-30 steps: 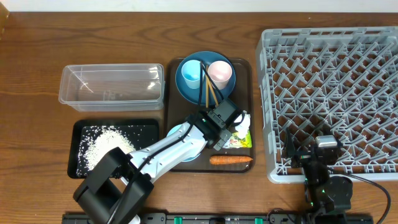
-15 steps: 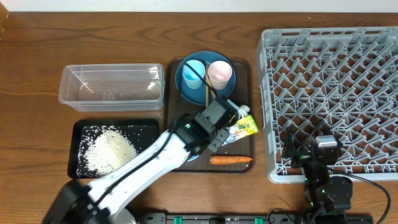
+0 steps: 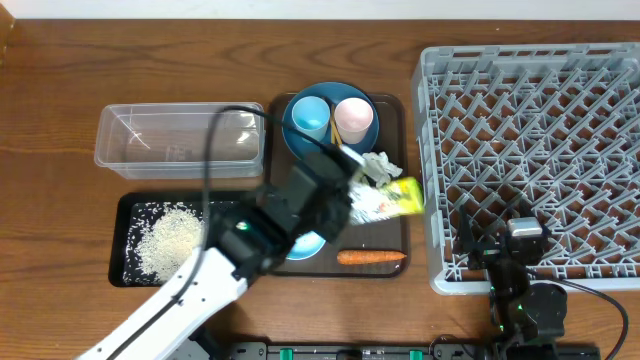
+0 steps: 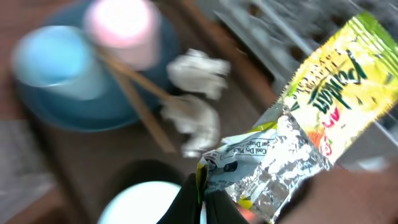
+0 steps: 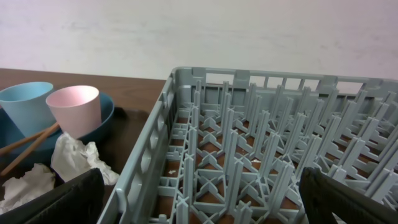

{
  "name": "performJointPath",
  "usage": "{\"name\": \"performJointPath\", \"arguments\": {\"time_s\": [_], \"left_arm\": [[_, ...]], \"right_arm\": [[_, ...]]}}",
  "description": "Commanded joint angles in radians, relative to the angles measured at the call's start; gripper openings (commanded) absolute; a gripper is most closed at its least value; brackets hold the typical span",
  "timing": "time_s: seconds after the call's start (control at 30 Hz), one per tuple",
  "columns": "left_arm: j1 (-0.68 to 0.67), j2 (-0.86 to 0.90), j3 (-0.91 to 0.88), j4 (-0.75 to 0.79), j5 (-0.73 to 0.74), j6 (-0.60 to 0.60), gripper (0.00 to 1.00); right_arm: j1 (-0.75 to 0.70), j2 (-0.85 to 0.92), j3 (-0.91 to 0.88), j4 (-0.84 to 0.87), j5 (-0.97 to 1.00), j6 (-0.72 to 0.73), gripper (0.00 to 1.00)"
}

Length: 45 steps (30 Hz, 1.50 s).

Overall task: Sort waste into correct bins and load items into the dishwasher rack
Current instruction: 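Carry the wrapper left and drop it into the clear plastic bin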

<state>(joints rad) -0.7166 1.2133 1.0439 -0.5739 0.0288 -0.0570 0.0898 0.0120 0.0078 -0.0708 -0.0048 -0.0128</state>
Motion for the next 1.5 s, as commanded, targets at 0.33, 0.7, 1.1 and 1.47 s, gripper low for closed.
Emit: {"name": "performJointPath", "arguments": {"time_s": [0.33,0.7,1.1,1.47], "left_arm": [[0.543,0.030,0.005,0.018,-0.153,-0.080,0.06],[0.826,0.278,0.005,0.184,-0.153,-0.110,0.06],[0.914,0.344,0.008,0.220,-0.153,-0.110,0.40],[0.911,0.113,0.023,0.246,-0.100,-0.148,0.77]], "right_arm": [[-0.008,-0.001,-0.003,-0.003,-0.003,-0.019,0.99],[-0.008,0.000,-0.003,-0.003,-0.003,-0.019,0.99],[-0.008,-0.001,-0.003,-0.003,-0.003,-0.019,0.99],[-0.008,0.000,-0.003,-0.003,-0.003,-0.019,0.99]]}}
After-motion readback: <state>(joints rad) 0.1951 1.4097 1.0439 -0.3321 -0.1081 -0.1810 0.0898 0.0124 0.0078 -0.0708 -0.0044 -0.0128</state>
